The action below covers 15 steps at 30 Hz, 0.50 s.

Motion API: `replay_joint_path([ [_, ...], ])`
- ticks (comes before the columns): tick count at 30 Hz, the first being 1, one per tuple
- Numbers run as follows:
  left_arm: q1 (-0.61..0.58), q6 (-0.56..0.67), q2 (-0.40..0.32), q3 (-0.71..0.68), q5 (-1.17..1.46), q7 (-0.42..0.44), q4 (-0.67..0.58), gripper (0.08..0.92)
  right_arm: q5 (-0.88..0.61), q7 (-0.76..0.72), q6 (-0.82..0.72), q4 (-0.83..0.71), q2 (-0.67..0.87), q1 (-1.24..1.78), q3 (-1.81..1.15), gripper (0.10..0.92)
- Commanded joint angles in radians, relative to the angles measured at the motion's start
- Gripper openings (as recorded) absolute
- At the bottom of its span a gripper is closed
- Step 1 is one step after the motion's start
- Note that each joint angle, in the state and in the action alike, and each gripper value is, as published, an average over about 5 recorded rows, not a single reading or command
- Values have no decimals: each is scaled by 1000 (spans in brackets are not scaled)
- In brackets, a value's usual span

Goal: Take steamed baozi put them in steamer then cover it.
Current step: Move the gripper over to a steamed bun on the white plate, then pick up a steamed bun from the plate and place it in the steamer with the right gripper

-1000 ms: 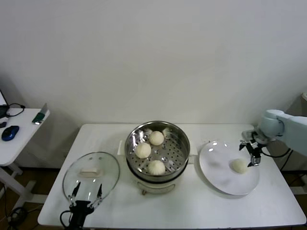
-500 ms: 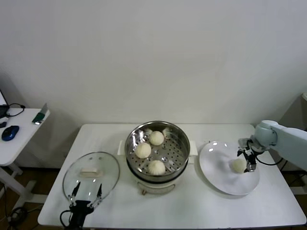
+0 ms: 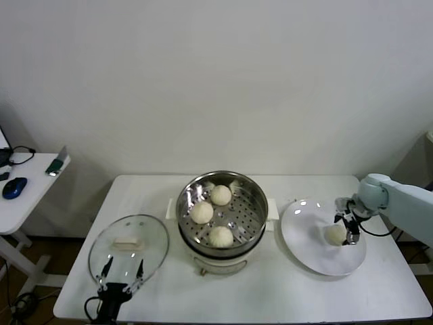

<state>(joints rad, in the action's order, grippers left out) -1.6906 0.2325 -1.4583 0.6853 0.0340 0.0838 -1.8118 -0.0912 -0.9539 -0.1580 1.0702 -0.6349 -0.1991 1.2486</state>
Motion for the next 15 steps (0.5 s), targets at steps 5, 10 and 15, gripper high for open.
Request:
replay_joint_path([
  [5,6,-1,1,-1,0,0,5,823,-12,-15,2,-14,-8,20,-26,670],
  [10,6,0,2,2,2,0,5,823,-20,-23,6,-11,-3,5,-21,638],
  [15,7,0,2,1,2,0,3,823,-91,-27,-5,53,18,-130,85,614],
])
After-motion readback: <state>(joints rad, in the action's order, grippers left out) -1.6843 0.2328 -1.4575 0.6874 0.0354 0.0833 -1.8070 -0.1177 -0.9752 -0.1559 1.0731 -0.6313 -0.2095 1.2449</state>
